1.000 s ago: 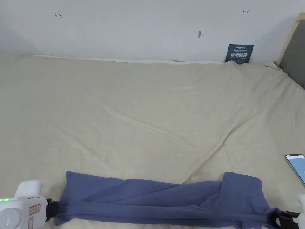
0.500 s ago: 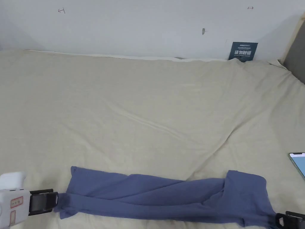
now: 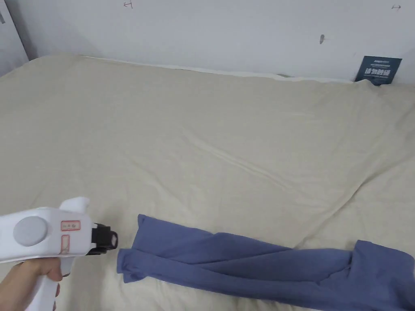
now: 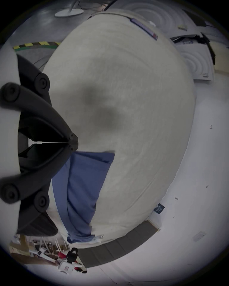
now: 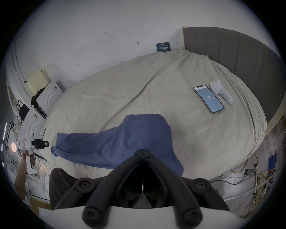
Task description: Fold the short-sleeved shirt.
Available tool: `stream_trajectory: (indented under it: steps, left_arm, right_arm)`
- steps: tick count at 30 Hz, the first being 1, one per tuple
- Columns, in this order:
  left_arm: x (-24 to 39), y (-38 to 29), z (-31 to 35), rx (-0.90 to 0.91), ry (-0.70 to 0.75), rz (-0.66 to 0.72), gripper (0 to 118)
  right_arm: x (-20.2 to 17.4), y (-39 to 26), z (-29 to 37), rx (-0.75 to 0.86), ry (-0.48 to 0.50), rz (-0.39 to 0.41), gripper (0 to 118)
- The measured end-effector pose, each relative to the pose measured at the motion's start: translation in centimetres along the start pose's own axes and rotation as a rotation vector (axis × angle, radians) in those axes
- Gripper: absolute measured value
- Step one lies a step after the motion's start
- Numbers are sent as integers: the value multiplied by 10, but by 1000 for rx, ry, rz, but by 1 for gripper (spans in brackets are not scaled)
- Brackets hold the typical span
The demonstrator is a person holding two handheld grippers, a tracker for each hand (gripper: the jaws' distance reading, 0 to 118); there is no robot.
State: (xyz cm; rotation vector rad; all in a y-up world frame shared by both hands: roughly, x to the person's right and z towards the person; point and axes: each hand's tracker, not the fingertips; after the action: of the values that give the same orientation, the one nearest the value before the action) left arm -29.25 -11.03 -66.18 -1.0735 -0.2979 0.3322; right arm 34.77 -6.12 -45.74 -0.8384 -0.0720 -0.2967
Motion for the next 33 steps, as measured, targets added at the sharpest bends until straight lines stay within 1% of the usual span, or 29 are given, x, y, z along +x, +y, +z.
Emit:
stream_trajectory:
  steps: [1,3,4,5,6,7,8,9,10,11,14,15,16,18,19,20,21,22,23,24,25,26,27,28,29,31,32,33]
  left_arm:
    - [-5,0,-11,-13,-15,5,0]
    - [-9,2,-20,-37,-85,2,0]
    - [-12,3,-25,-31,-110,14,11]
    - [-9,6,-27,-20,-151,9,68]
    - [-9,9,-32,-40,-181,2,116]
    - [-10,12,-42,-84,-203,-9,118]
    - [-8,15,-41,18,-220,2,116]
    - [-12,32,-47,-4,-262,-11,116]
    - [-13,33,-53,-87,-285,23,116]
    - [-12,35,-59,-113,-329,42,116]
    - [-16,29,-83,-165,-403,24,116]
    - [-14,30,-86,-155,-408,17,116]
    - [-12,34,-90,-168,-458,25,116]
    - [-13,34,-98,-196,-595,139,116]
    - [-12,32,-107,-221,-645,174,116]
    - [-7,27,-114,-247,-660,187,116]
    - [-18,24,-120,-236,-640,182,116]
    - [-20,24,-122,-215,-680,210,115]
    - [-23,25,-122,-195,-699,240,111]
    - [-26,25,-123,-195,-703,247,92]
    - [-7,10,-105,-189,-616,240,41]
    - [-1,1,-109,-201,-448,173,6]
    - [2,-9,-107,-219,-448,172,5]
    - [1,-10,-97,-160,-592,260,5]
    - [-25,19,-118,-114,-519,251,5]
    - [-17,30,-110,-125,-458,155,5]
    - [-14,27,-105,-141,-458,174,5]
    - [-13,23,-102,-139,-445,163,5]
  right_arm:
    - [-3,2,1,-1,20,2,0]
    - [-4,0,-8,1,24,2,0]
    - [-7,1,-10,-5,27,11,0]
    - [-13,2,-8,-5,21,33,0]
    - [-23,2,-5,-3,19,46,0]
    - [-28,3,-6,-6,19,51,0]
    - [-31,3,-9,-10,20,51,0]
    - [-34,3,-10,-14,19,50,0]
    - [-30,4,-12,-23,27,46,0]
    - [-33,3,-13,-26,21,43,0]
    - [-29,-1,-16,-38,24,30,0]
    - [-30,-2,-17,-42,18,30,0]
    - [-30,-3,-17,-46,14,30,0]
    - [-32,-4,-18,-50,15,27,0]
    - [-34,-4,-19,-48,17,24,0]
    - [-35,-4,-21,-48,18,20,0]
    - [-37,-4,-22,-51,17,16,0]
    - [-50,-4,-19,-50,14,18,0]
    - [-54,-5,-19,-49,18,19,0]
    - [-56,-5,-19,-52,25,23,0]
    - [-60,-5,-19,-53,29,31,0]
    - [-52,-3,-21,-53,36,34,0]
    - [-52,-2,-22,-57,37,38,0]
    - [-54,0,-20,-58,38,41,0]
    - [-56,1,-18,-52,40,44,0]
    - [-58,4,-14,-42,57,48,0]
    - [-60,6,-14,-41,56,52,0]
    - [-61,7,-14,-39,52,58,0]
